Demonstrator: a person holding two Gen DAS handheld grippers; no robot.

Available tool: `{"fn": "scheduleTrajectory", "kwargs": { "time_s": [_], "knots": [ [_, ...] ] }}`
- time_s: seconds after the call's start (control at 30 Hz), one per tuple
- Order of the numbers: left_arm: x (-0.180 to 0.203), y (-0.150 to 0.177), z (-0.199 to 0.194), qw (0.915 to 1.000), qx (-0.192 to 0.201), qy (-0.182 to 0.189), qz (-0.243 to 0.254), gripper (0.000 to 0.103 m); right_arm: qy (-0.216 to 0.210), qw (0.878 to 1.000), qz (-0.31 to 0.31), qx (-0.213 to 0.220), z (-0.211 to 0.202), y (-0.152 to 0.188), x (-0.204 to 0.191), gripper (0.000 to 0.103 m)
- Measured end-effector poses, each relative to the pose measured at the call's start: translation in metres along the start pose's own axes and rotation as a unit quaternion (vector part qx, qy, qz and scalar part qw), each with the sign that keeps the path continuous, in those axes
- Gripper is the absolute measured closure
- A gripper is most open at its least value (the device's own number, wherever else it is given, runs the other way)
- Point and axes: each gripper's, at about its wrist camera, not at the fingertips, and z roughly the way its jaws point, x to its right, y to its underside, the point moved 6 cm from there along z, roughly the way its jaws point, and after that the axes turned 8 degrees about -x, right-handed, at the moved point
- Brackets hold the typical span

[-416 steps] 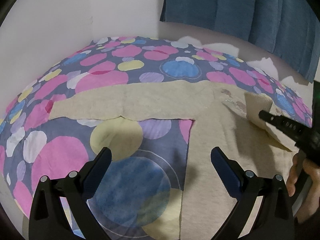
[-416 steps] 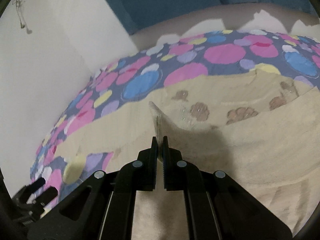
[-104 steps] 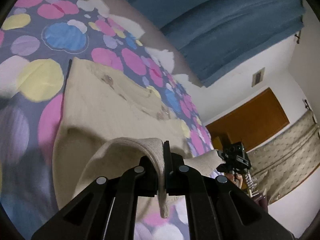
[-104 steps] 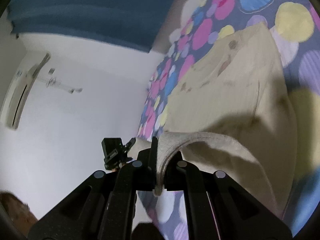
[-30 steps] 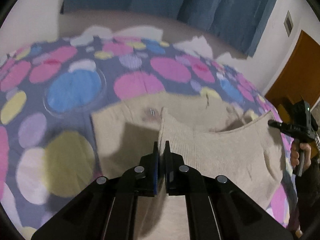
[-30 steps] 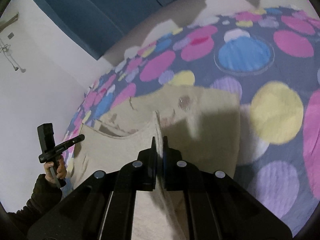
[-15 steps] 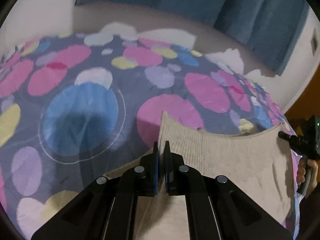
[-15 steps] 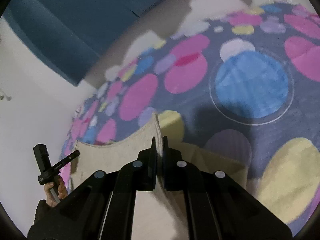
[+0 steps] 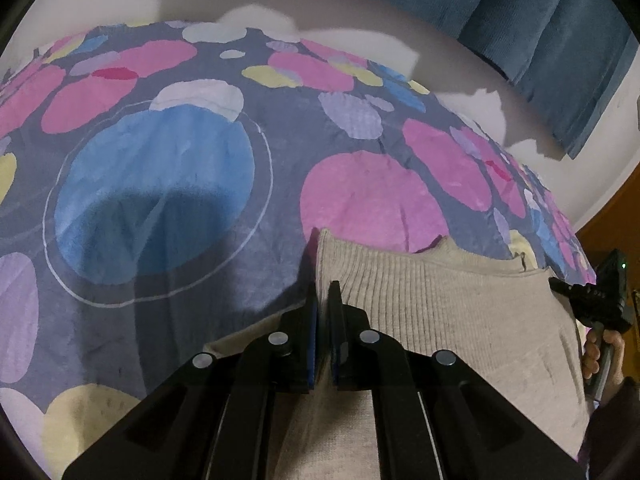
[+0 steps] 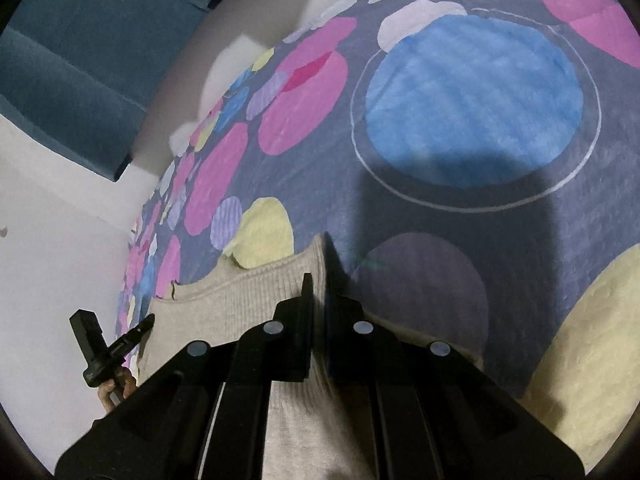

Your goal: Fold small clothes

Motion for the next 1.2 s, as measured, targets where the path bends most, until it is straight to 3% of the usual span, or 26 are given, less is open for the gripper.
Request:
{"fn": "scheduleTrajectory", "kwargs": {
  "time_s": [0.07,0.2,0.27,0.37,0.6,0.7,0.8,0.87,1.0,1.07,1.2],
  "knots": [
    [0.000,-0.001,-0.009,0.9999,-0.002,0.011,-0.007,0.093,-0.002,1.000,0.008,0.004,-0.007,0.000,-0.001,0.094],
    [0.003,0.010,-0.035,1.0000,0.004,0.004,-0.001,0.081,0.017,0.999,0.013,0.025,-0.037,0.011,-0.007,0.083],
    [0.011,0.025,-0.059,0.9998,0.016,0.009,0.005,0.065,0.002,0.999,0.015,0.034,-0.055,0.022,-0.015,0.076],
    [0.027,0.054,-0.089,0.9989,0.035,0.023,0.020,0.055,-0.028,0.999,0.004,0.042,-0.080,0.051,-0.035,0.063],
    [0.057,0.139,-0.119,0.9970,0.017,0.069,0.031,0.054,-0.085,0.996,-0.017,0.003,-0.103,0.153,-0.075,0.060],
    [0.054,0.160,-0.114,0.9982,0.007,0.050,0.032,0.054,-0.116,0.993,-0.011,-0.029,-0.095,0.195,-0.085,0.060],
    [0.043,0.172,-0.100,0.9986,-0.015,0.050,0.009,0.054,-0.105,0.993,-0.004,-0.057,-0.079,0.225,-0.082,0.055],
    [0.039,0.174,-0.095,0.9987,-0.013,0.048,0.009,0.054,-0.089,0.994,0.005,-0.063,-0.066,0.238,-0.069,0.056],
    [0.037,0.177,-0.097,0.9978,0.005,0.065,0.007,0.054,-0.108,0.993,0.004,-0.047,-0.071,0.238,-0.072,0.055],
    [0.035,0.178,-0.102,0.9962,0.013,0.086,-0.003,0.046,-0.106,0.993,0.010,-0.044,-0.075,0.238,-0.079,0.047],
    [0.030,0.179,-0.115,0.9920,0.041,0.118,-0.016,0.043,-0.113,0.993,-0.006,-0.031,-0.078,0.240,-0.103,0.040]
  ]
}}
